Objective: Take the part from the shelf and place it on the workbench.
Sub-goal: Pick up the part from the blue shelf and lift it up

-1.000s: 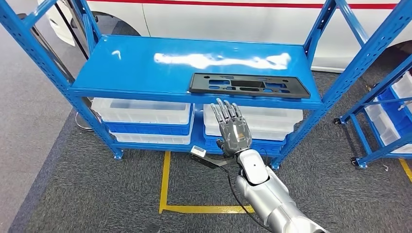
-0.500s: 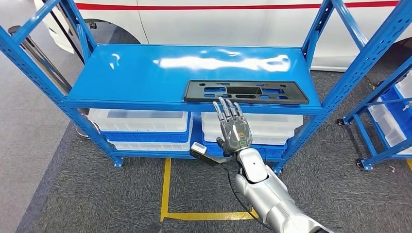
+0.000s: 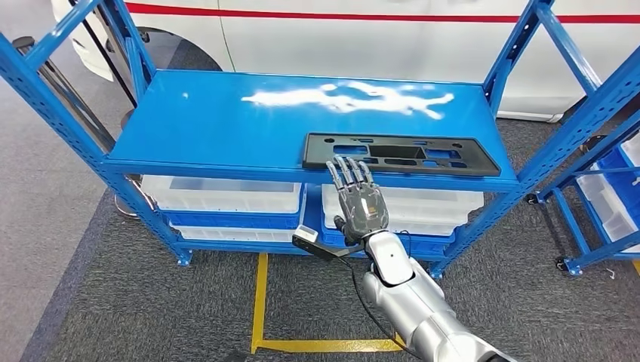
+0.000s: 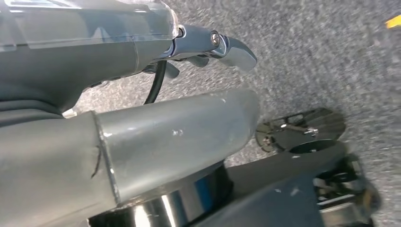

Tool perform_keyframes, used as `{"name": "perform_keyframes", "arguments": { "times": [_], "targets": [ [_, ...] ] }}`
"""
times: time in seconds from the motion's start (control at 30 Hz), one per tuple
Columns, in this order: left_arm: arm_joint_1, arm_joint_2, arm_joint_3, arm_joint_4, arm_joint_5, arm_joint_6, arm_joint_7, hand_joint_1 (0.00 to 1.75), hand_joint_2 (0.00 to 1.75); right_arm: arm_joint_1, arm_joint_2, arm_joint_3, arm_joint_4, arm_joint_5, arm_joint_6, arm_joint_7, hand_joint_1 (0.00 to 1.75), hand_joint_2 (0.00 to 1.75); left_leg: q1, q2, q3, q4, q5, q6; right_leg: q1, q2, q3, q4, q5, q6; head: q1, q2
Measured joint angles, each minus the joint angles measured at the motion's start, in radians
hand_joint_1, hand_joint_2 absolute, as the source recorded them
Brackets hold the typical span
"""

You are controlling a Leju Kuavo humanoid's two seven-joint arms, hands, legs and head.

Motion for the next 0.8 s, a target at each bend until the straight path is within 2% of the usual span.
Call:
{"name": "perform_keyframes", "arguments": {
  "times": [0.07,0.1,0.13,0.17,0.2,0.23,0.27,0.3,0.37,0.43,0.47,0.5,0.57,0.6,0.63,0.67,0.73,0.77,0.8],
  "targets": [
    [0.0,0.0,0.0,0.0,0.0,0.0,0.0,0.0,0.0,-0.001,-0.001,0.0,0.006,0.0,0.0,0.018,0.0,1.75,-0.003,0.0,0.006,0.0,-0.007,0.007,0.0,0.0,-0.08,0.13,-0.039,0.001,0.0,0.0],
    [0.001,0.0,0.0,0.0,0.0,0.0,0.0,0.0,0.0,0.0,-0.003,0.0,0.01,0.0,0.0,0.03,0.0,1.75,-0.004,-0.001,0.01,0.0,-0.011,0.009,0.001,0.0,-0.107,0.162,-0.035,0.0,0.0,0.0],
    [0.002,0.0,0.0,0.0,0.0,0.0,0.0,0.0,0.0,-0.001,-0.005,0.0,0.015,0.0,0.0,0.041,0.0,1.75,-0.006,-0.002,0.016,0.001,-0.016,0.009,0.001,0.0,-0.115,0.155,-0.01,-0.003,0.0,0.0],
    [0.003,0.0,0.0,0.0,0.0,0.001,0.0,0.0,0.0,-0.003,-0.007,0.0,0.019,0.0,0.001,0.054,0.0,1.75,-0.007,-0.004,0.025,0.001,-0.022,0.008,0.003,0.0,-0.103,0.11,0.032,-0.007,0.0,0.0],
    [0.004,0.0,0.0,0.0,0.0,0.001,-0.001,0.0,0.0,-0.007,-0.01,0.0,0.024,0.0,0.002,0.067,0.0,1.75,-0.008,-0.005,0.035,0.001,-0.029,0.006,0.005,0.0,-0.078,0.039,0.078,-0.014,0.0,0.0],
    [0.004,0.0,0.0,0.0,-0.001,0.001,-0.002,0.0,0.0,-0.012,-0.014,0.0,0.031,-0.001,0.005,0.079,0.0,1.75,-0.009,-0.005,0.042,-0.001,-0.035,0.004,0.008,0.0,-0.052,-0.022,0.111,-0.02,0.0,0.0],
    [0.003,0.0,0.0,0.0,-0.001,0.0,-0.002,0.0,0.0,-0.019,-0.018,-0.001,0.039,-0.003,0.01,0.092,0.0,1.75,-0.01,-0.006,0.046,-0.001,-0.04,0.0,0.012,0.001,-0.03,-0.073,0.129,-0.026,-0.001,0.0],
    [0.002,0.0,0.0,0.0,-0.001,0.0,-0.003,0.0,0.0,-0.026,-0.022,-0.002,0.048,-0.005,0.017,0.103,0.0,1.75,-0.011,-0.005,0.047,-0.002,-0.043,-0.004,0.016,0.001,-0.018,-0.101,0.131,-0.029,-0.001,0.0],
    [0.002,0.0,0.001,0.001,-0.002,-0.001,-0.003,0.0,0.0,-0.037,-0.032,-0.007,0.065,-0.012,0.037,0.123,0.0,1.75,-0.011,-0.005,0.048,-0.005,-0.047,-0.015,0.021,0.002,-0.009,-0.116,0.119,-0.032,-0.001,0.0],
    [0.004,0.001,0.002,0.001,-0.002,-0.002,-0.003,0.0,0.0,-0.042,-0.045,-0.017,0.079,-0.02,0.061,0.146,0.0,1.75,-0.01,-0.002,0.049,0.001,-0.058,-0.025,0.015,0.003,0.002,-0.127,0.115,-0.037,-0.002,0.0],
    [0.006,0.003,0.004,0.001,-0.003,-0.004,-0.003,0.0,0.0,-0.045,-0.052,-0.023,0.085,-0.025,0.07,0.157,0.0,1.75,-0.009,-0.001,0.038,0.026,-0.071,-0.03,0.011,0.003,0.01,-0.134,0.114,-0.041,-0.003,0.0],
    [0.009,0.008,0.005,0.002,-0.007,-0.009,-0.002,0.0,0.0,-0.046,-0.066,-0.03,0.091,-0.033,0.074,0.168,0.0,1.75,-0.008,0.0,0.013,0.076,-0.093,-0.035,0.007,0.002,0.019,-0.138,0.111,-0.045,-0.004,0.0],
    [0.019,0.028,0.005,0.003,-0.017,-0.03,-0.008,0.0,0.0,-0.042,-0.105,-0.049,0.102,-0.057,0.066,0.179,0.0,1.75,-0.008,0.0,-0.066,0.215,-0.14,-0.043,0.007,-0.002,0.032,-0.14,0.101,-0.049,-0.005,0.0],
    [0.024,0.04,0.005,0.005,-0.02,-0.042,-0.014,0.0,0.0,-0.037,-0.129,-0.062,0.107,-0.07,0.057,0.181,0.0,1.75,-0.008,0.0,-0.103,0.269,-0.149,-0.045,0.007,-0.004,0.039,-0.14,0.095,-0.05,-0.005,0.0],
    [0.03,0.05,0.005,0.006,-0.023,-0.051,-0.02,0.0,0.0,-0.032,-0.152,-0.075,0.111,-0.079,0.048,0.181,0.0,1.75,-0.007,0.001,-0.124,0.289,-0.136,-0.047,0.007,-0.005,0.047,-0.139,0.089,-0.049,-0.005,0.0],
    [0.038,0.06,0.005,0.007,-0.024,-0.056,-0.023,0.0,0.0,-0.029,-0.175,-0.088,0.115,-0.086,0.039,0.184,0.0,1.75,-0.007,0.001,-0.126,0.27,-0.104,-0.047,0.007,-0.004,0.056,-0.138,0.081,-0.047,-0.005,0.0],
    [0.052,0.076,0.005,0.01,-0.028,-0.059,-0.024,0.0,0.0,-0.026,-0.217,-0.113,0.122,-0.09,0.023,0.196,0.0,1.75,-0.007,0.001,-0.084,0.146,-0.011,-0.041,0.006,-0.001,0.073,-0.134,0.065,-0.042,-0.005,0.0],
    [0.056,0.082,0.005,0.012,-0.03,-0.059,-0.022,0.0,0.0,-0.026,-0.235,-0.124,0.124,-0.091,0.017,0.203,0.0,1.75,-0.008,0.001,-0.059,0.083,0.02,-0.036,0.007,0.002,0.078,-0.13,0.057,-0.037,-0.005,0.0],
    [0.056,0.086,0.005,0.014,-0.032,-0.059,-0.021,0.0,0.0,-0.025,-0.251,-0.134,0.126,-0.09,0.012,0.208,0.0,1.75,-0.01,0.001,-0.042,0.041,0.033,-0.03,0.008,0.004,0.079,-0.128,0.052,-0.031,-0.005,0.0]
  ]
}}
